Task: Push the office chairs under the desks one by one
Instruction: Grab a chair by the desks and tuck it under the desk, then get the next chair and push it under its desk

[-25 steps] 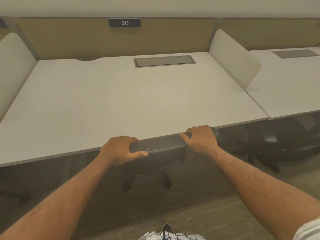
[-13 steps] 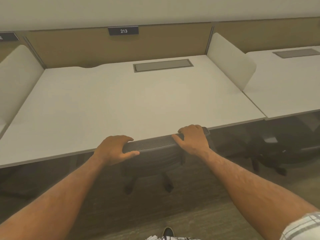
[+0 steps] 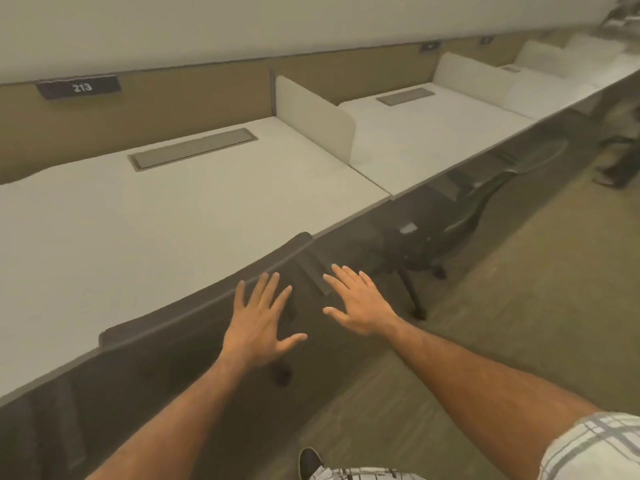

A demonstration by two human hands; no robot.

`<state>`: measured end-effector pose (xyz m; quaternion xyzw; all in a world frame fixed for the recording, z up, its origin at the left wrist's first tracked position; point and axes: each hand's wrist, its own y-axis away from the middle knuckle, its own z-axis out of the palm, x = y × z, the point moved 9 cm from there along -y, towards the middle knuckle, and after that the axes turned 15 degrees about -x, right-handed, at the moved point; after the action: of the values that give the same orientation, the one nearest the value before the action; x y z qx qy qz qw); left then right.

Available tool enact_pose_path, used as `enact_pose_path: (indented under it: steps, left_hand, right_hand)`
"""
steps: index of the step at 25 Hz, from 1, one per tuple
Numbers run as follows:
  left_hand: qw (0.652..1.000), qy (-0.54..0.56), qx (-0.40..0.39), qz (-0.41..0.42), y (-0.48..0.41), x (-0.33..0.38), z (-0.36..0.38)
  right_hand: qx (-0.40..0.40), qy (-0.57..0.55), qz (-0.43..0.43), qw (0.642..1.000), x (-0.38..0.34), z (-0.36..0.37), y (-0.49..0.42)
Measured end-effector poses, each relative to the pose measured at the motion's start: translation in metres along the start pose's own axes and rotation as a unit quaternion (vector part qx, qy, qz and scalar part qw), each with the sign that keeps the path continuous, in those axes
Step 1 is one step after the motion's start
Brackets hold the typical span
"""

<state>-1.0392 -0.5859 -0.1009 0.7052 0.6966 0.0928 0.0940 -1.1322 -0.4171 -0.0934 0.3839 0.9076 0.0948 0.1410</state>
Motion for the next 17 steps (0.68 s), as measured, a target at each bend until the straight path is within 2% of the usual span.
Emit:
enact_pose_path:
  steps: [5,10,17]
  left_hand:
    - [0.996,-0.004,-0.054,0.071,-0.038,0.092,0.009]
    - [0.987,-0.03,-0.085,0.135,-0.071,0.18,0.014]
    - [0.98,-0.048,-0.1,0.163,-0.158,0.334,0.006]
  right_hand:
    - [-0.01,-0.02,0.123,0.992,0.099,0.045,0.098]
    - [-0.027,-0.07,0.235,0.969,0.193,0.083,0.175]
    - [-0.054,-0.114,0.277,0.953,0.34,0.104,0.247]
